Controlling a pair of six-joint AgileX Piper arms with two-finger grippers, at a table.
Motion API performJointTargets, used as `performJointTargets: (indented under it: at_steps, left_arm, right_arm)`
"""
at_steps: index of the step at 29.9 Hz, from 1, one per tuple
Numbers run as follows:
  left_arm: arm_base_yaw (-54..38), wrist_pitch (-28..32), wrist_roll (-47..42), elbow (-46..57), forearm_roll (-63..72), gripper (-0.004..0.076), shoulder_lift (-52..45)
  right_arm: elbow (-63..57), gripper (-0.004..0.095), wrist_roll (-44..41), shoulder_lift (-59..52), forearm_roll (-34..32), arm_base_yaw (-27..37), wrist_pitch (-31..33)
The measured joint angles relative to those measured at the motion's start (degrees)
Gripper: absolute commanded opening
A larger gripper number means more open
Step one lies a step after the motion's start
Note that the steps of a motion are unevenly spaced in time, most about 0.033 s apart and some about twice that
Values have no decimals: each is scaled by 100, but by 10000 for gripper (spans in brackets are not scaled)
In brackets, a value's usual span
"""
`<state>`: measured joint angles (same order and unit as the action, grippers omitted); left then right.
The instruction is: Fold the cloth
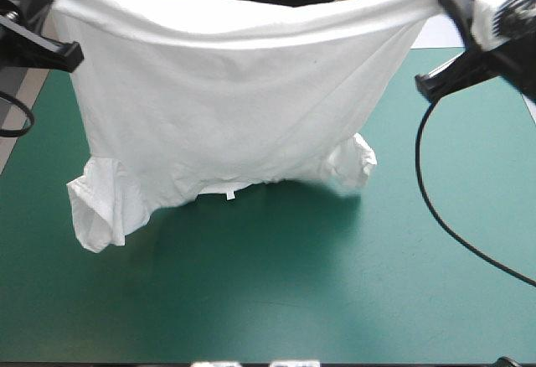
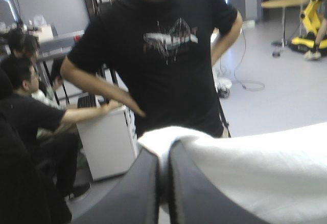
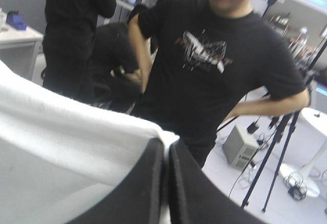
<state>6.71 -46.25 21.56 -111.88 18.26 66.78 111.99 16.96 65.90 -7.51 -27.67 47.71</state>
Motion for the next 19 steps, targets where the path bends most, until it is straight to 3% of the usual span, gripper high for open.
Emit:
performJointTargets:
  at_steps: [8,19]
  left_arm:
    - [0,-22,0,-1226,280,-17,349]
    - [0,-473,-11,-1245,263,-18,1592]
  right_arm:
    - [2024,-13,299,482,-180,0,1074]
    - [2214,-18,-151,1745,-421,12,2251]
